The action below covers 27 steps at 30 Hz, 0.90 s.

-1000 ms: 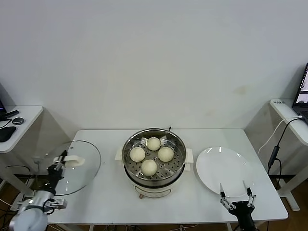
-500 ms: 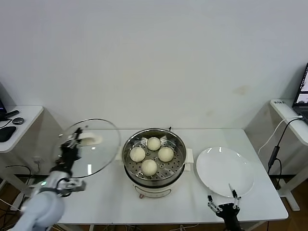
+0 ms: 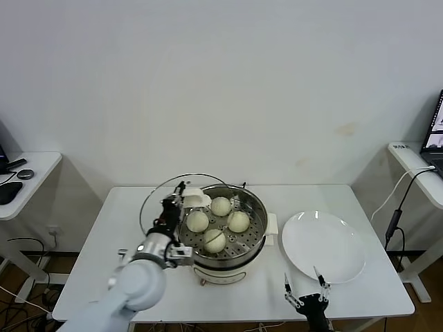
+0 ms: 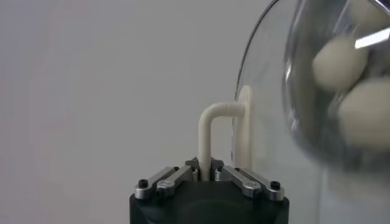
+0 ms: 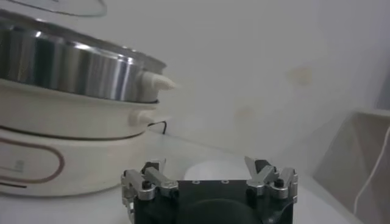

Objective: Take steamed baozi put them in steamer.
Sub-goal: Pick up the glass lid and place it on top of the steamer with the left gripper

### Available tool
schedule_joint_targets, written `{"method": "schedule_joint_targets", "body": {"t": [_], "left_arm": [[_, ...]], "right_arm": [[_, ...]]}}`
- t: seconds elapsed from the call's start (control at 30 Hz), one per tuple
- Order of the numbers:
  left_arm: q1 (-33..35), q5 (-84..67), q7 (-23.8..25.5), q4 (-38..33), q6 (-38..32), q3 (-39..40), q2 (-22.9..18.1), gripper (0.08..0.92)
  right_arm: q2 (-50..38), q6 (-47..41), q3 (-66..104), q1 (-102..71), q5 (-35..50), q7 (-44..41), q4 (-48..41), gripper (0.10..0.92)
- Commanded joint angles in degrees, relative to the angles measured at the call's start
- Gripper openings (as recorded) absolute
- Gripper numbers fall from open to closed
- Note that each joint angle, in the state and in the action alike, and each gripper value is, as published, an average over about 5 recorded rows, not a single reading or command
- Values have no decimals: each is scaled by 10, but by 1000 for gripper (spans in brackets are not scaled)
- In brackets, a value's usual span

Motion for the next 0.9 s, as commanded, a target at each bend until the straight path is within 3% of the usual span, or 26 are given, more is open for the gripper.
{"method": "schedule_joint_targets", "body": {"t": [0.03, 0.37, 0.9], "left_arm": [[-54, 146, 82, 18, 51, 90, -84, 175], [-15, 188, 63, 52, 50, 81, -132, 175], [-14, 199, 44, 109, 49, 80, -187, 175]], "right_arm": [[5, 4, -11, 1, -28, 13, -4, 823], [4, 5, -14, -1, -27, 13, 0, 823], [-7, 5, -10, -5, -19, 13, 5, 823]]}}
